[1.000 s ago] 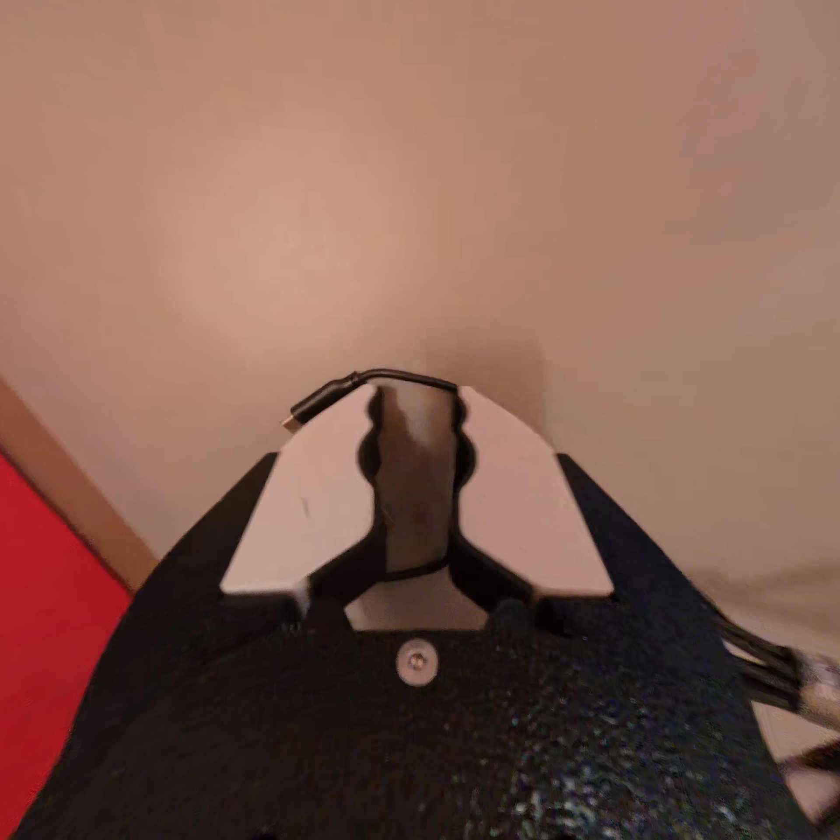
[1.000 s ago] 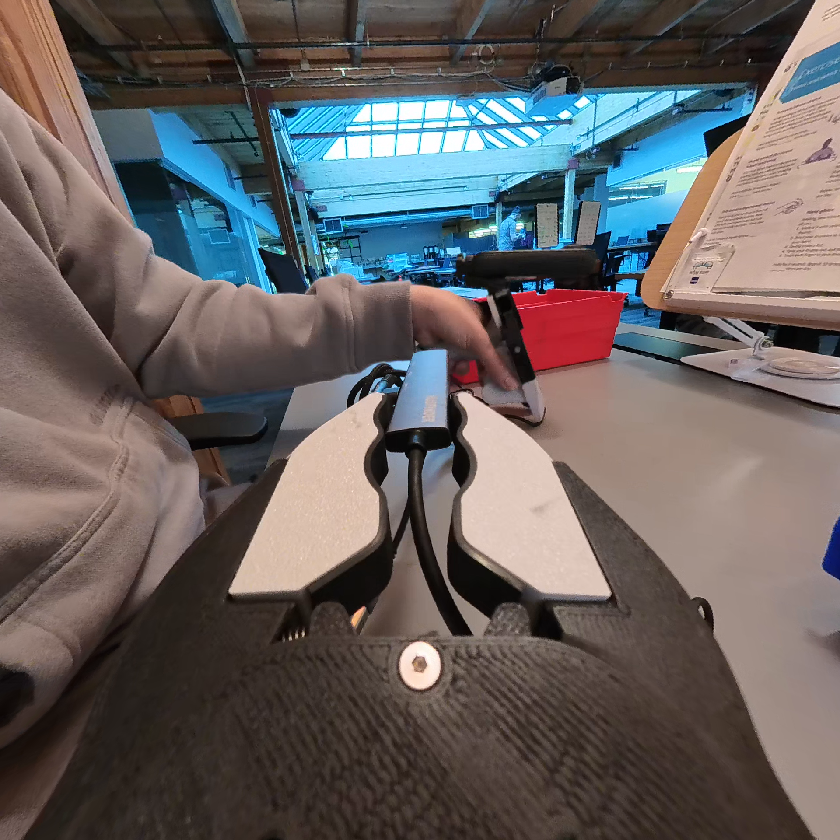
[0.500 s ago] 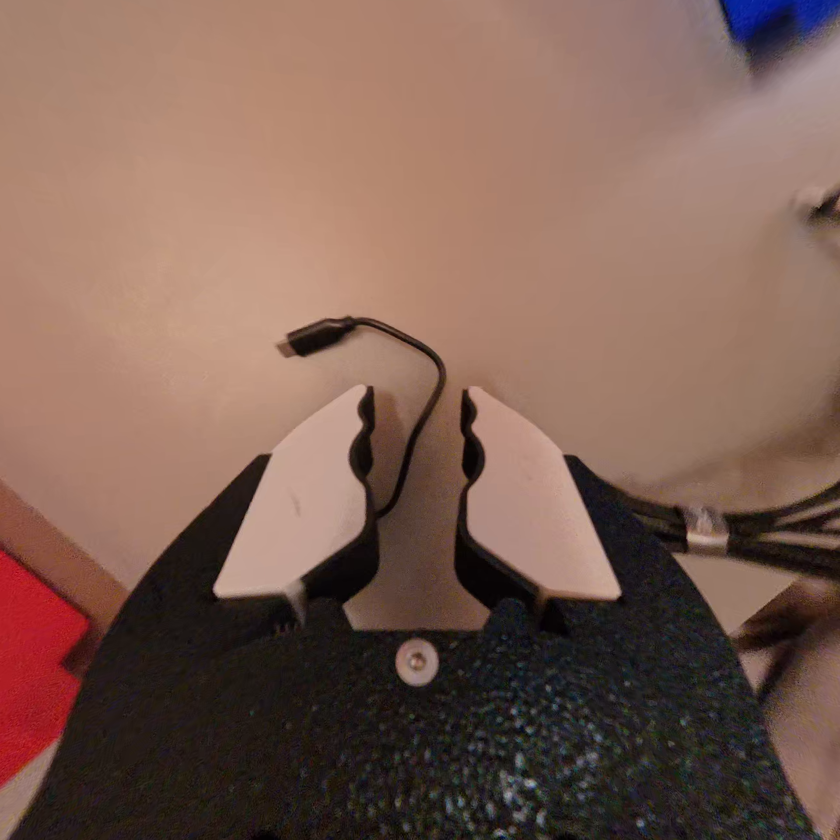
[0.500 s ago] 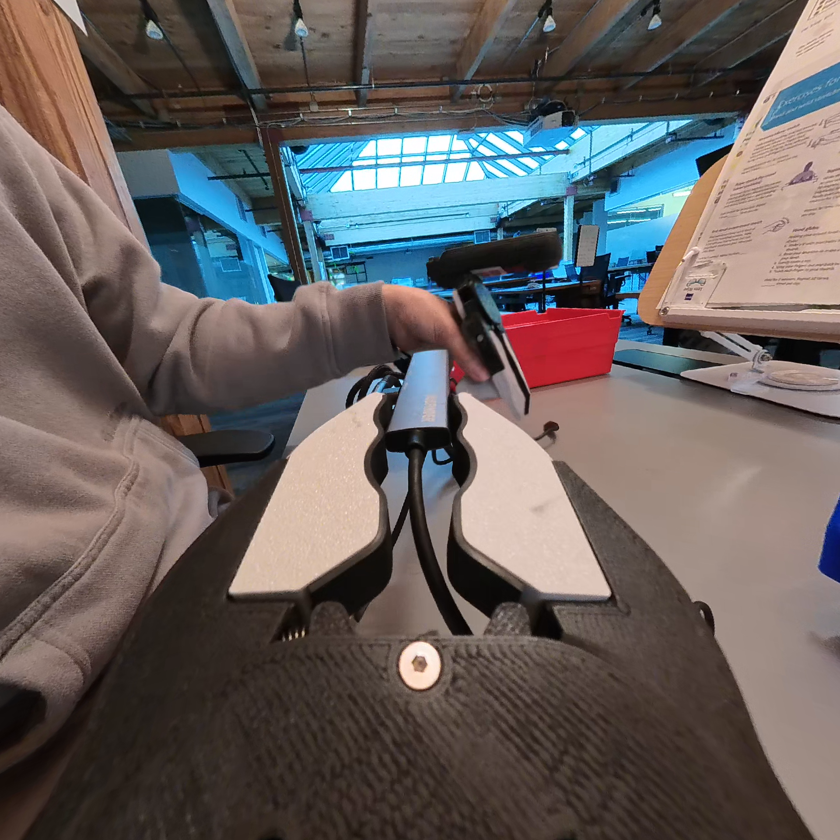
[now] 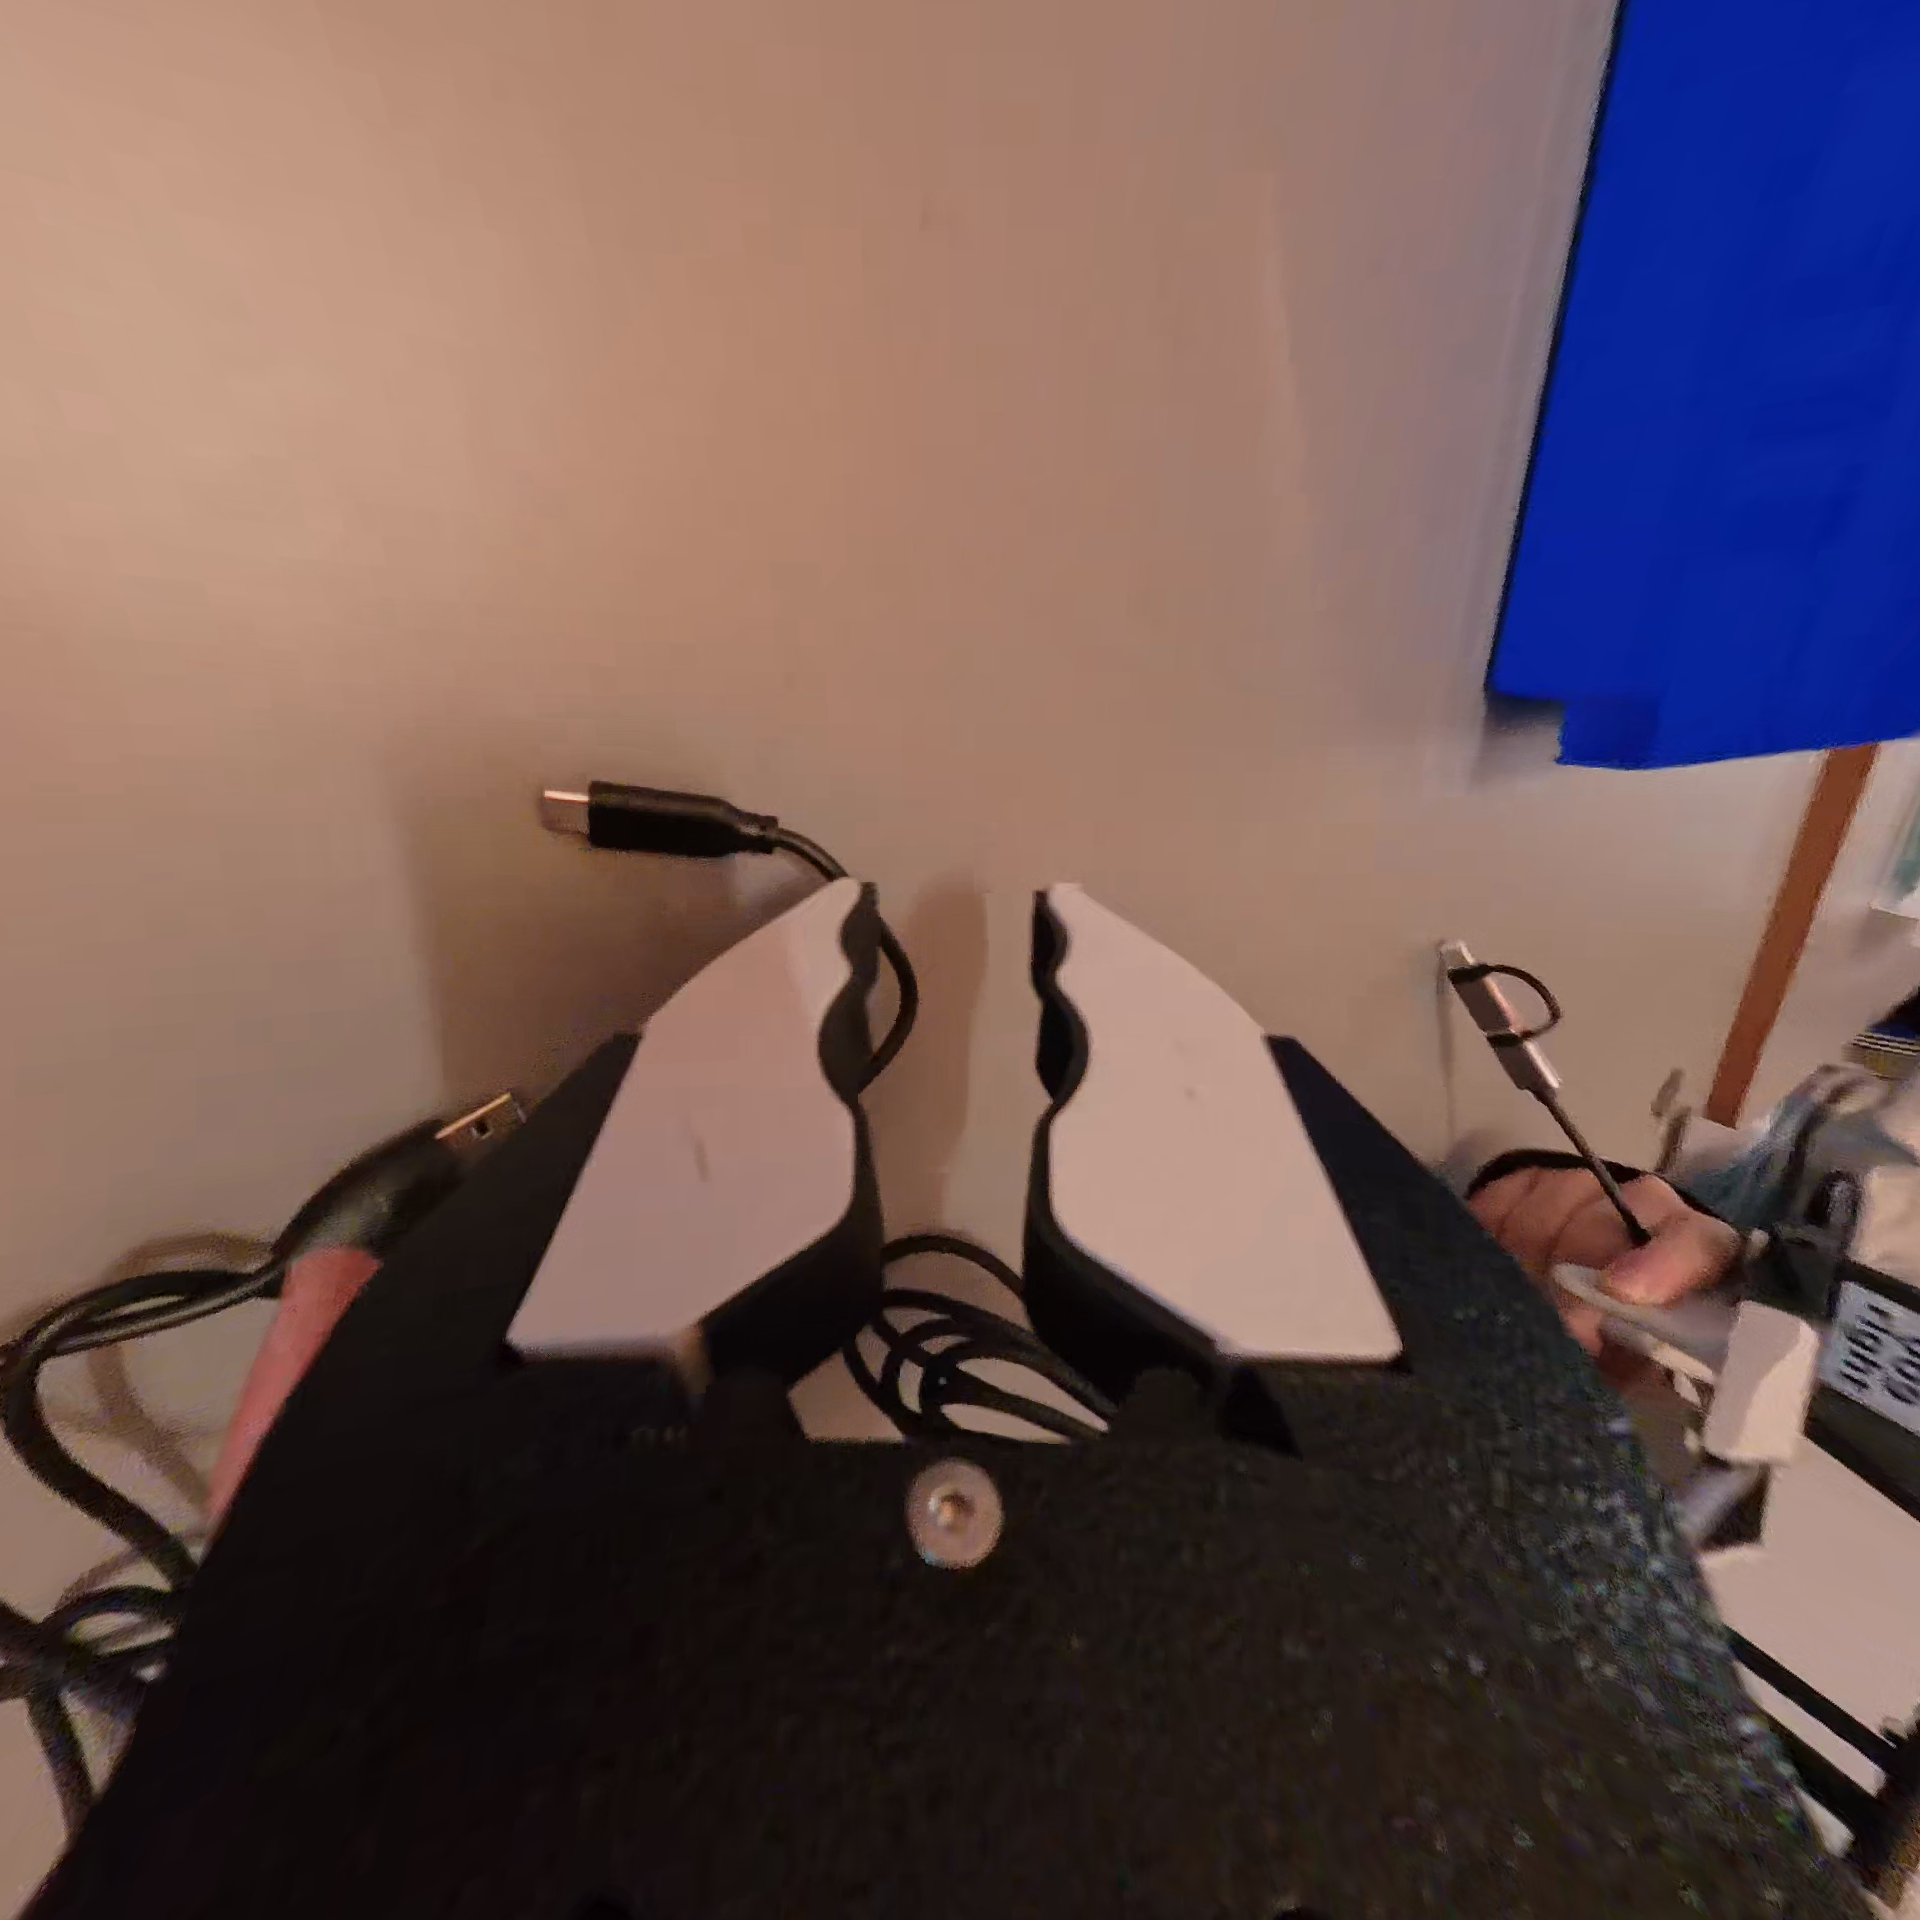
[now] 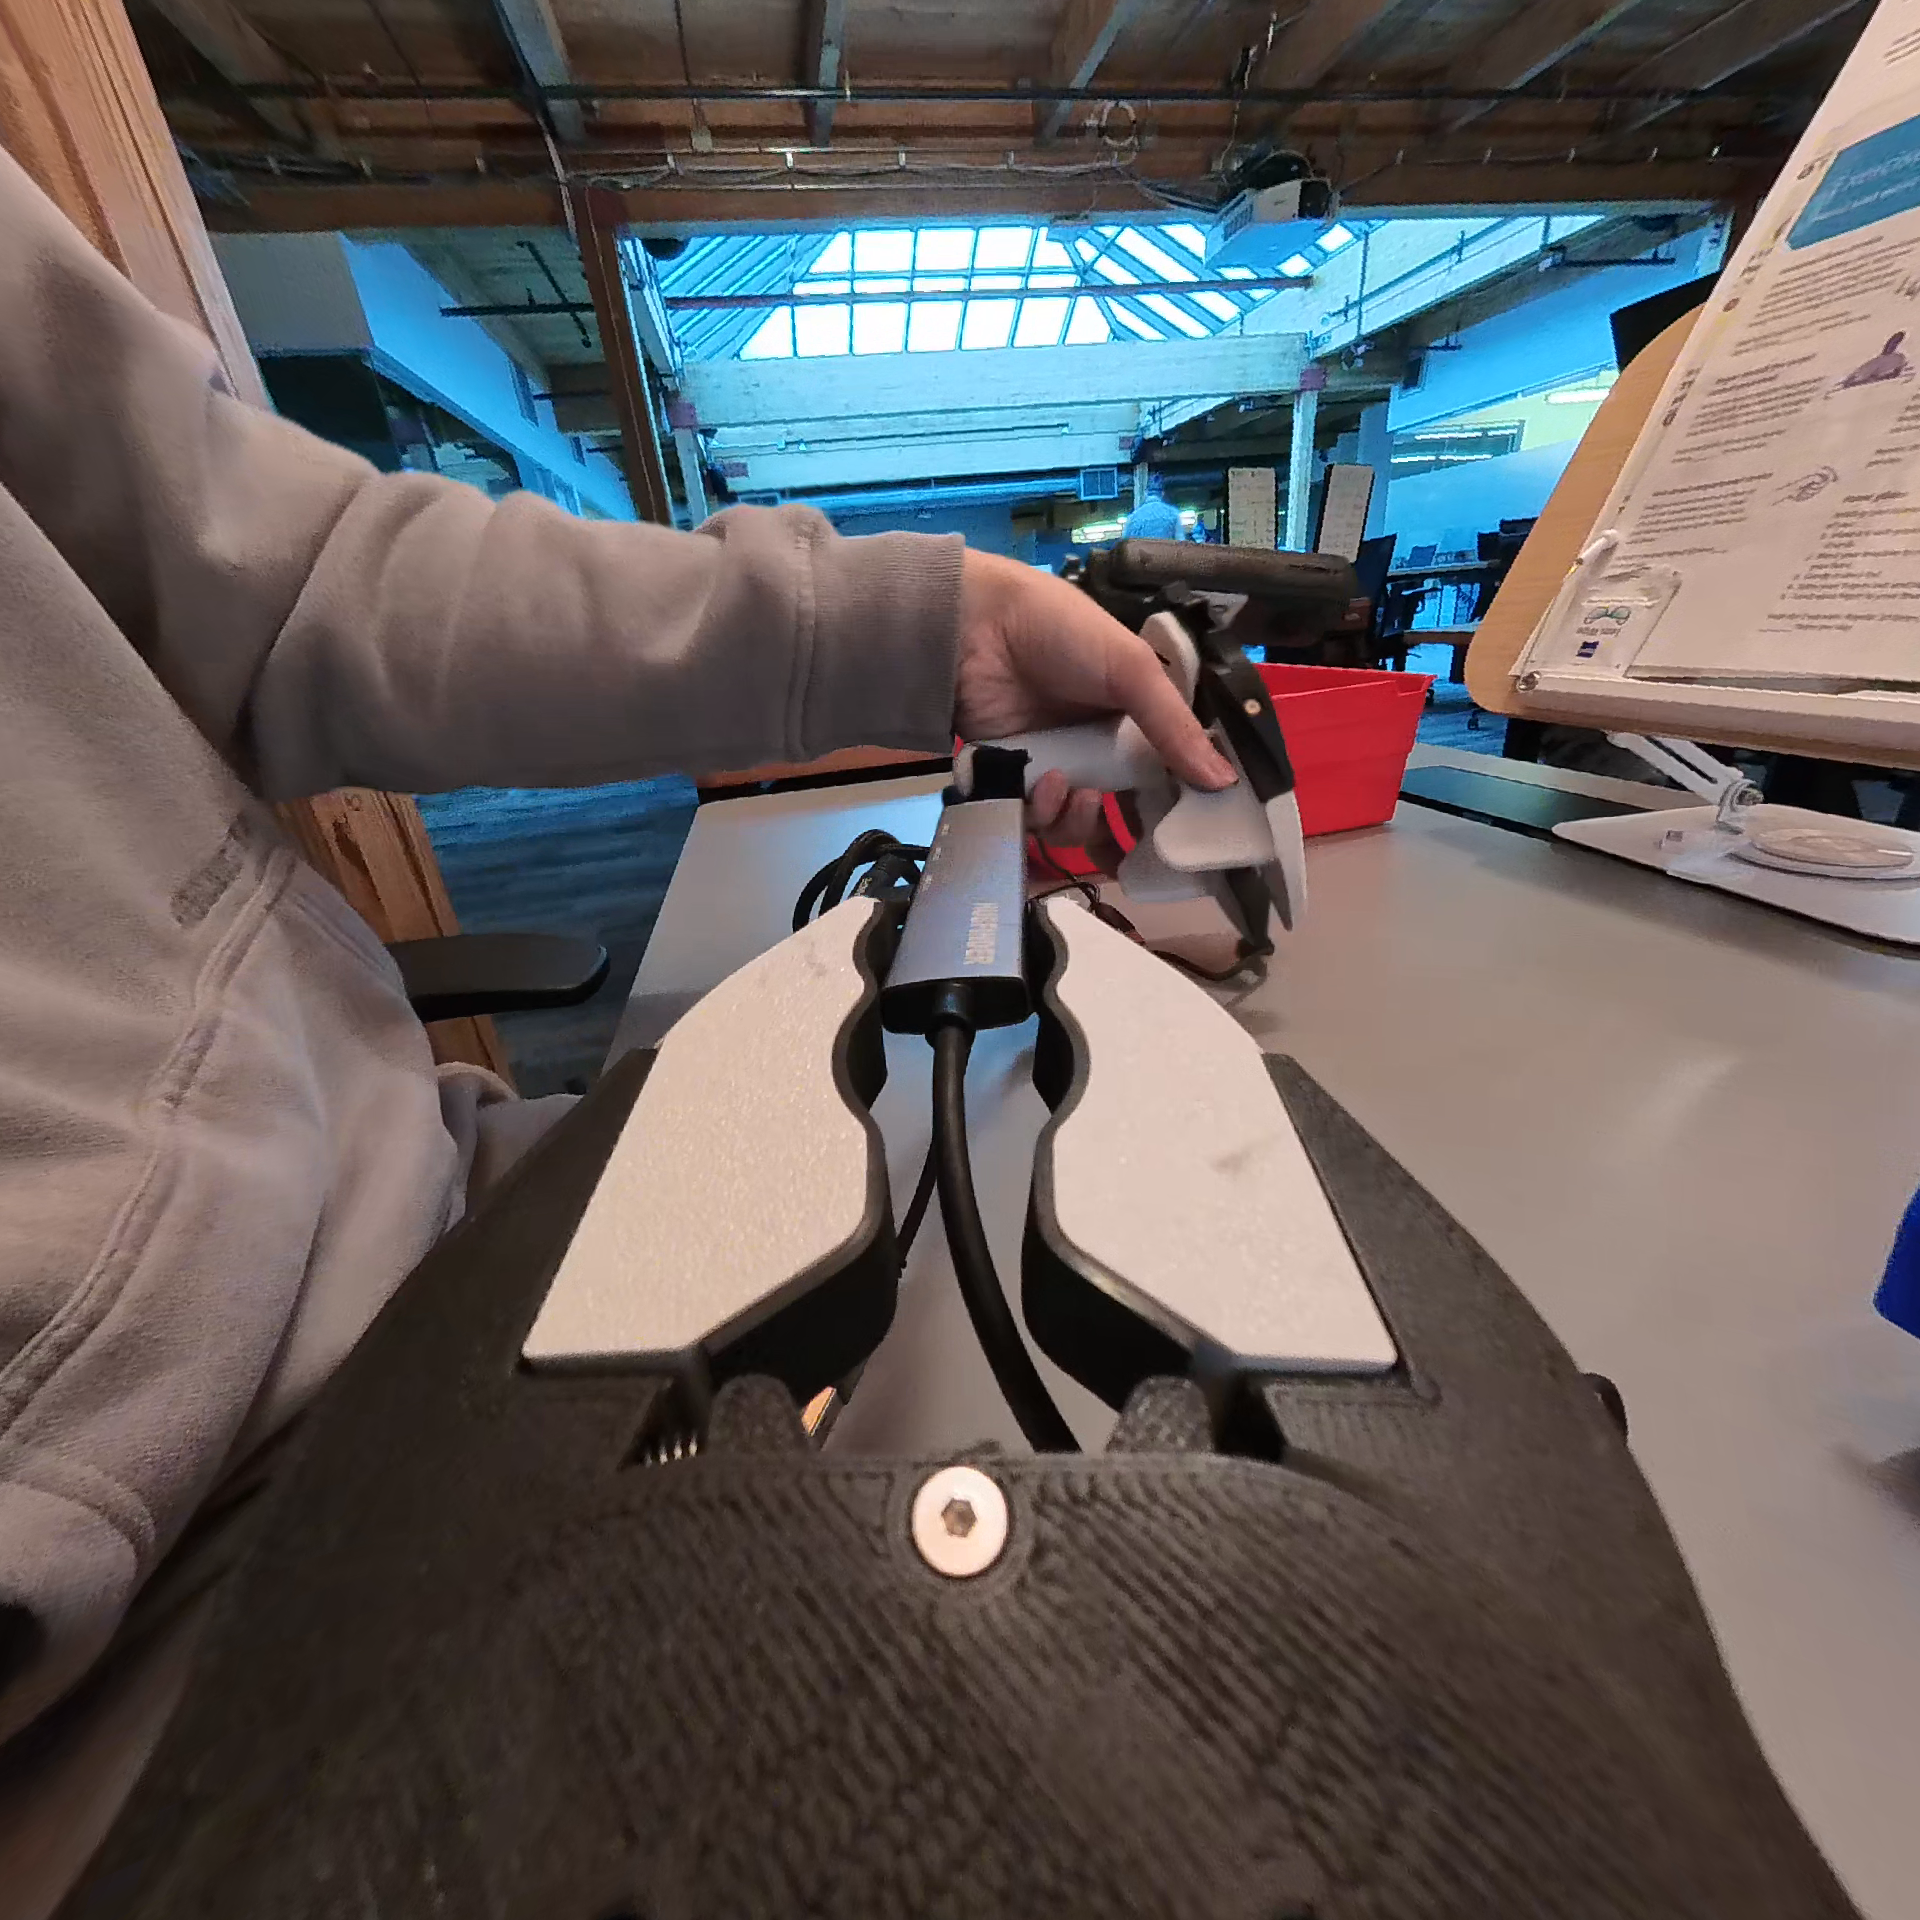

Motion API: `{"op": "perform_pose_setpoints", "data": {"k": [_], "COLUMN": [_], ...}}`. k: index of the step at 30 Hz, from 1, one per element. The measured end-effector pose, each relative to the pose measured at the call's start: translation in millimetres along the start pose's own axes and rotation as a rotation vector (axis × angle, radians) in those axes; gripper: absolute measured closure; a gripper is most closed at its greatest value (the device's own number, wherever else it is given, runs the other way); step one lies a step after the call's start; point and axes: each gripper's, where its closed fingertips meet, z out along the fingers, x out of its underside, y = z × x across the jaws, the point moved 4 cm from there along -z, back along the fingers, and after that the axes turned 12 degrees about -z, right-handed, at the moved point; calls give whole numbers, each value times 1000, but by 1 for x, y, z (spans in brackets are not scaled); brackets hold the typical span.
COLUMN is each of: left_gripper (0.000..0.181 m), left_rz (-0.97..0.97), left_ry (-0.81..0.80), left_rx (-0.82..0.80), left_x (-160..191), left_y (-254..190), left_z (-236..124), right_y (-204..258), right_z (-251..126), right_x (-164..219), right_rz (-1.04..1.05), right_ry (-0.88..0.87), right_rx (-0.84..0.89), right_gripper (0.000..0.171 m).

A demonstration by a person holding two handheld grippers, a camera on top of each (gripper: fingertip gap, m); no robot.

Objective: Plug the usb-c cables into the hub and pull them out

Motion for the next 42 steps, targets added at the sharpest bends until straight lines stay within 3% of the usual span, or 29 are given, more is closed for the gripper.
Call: {"op": "perform_pose_setpoints", "data": {"k": [5, 7, 8, 17, 23, 25, 26, 31, 36, 39, 42], "left_gripper": [158, 179, 180, 144, 139, 172, 175, 179, 179, 179, 179], "left_rz": [-3, 44, 78, 100, 163, 320, 409, 958, 1591, 1904, 2185], "left_ry": [29, 12, 5, -43, -14, -16, -3, -27, -255, -374, -334], "left_rx": [-166, -269, -300, -428, -477, -520, -508, -214, -49, -96, -267], "left_x": [0, -2, -2, -6, -11, -12, -9, 20, 49, 58, 63], "left_y": [8, 15, 15, 22, 17, 17, 14, -35, -90, -114, -118], "left_z": [17, 18, 18, 12, 18, 19, 20, 20, -19, -47, -64], "right_y": [1, 0, 0, -1, -3, -3, -2, -3, -8, -12, -15], "right_z": [-1, -3, -4, -10, -10, -10, -9, -13, -32, -43, -49], "right_x": [-1, -2, -3, -7, -6, -6, -6, -5, -8, -11, -11], "right_rz": [1, 5, 7, 11, 10, 5, 3, 0, 4, 8, 0], "right_ry": [-14, -29, -39, -89, -81, -75, -72, -54, -58, -79, -64], "right_rx": [-9, -7, -8, -5, 8, 11, 10, 8, 36, 75, 101], "right_gripper": [146, 147, 147, 147, 147, 147, 147, 147, 147, 147, 147]}}
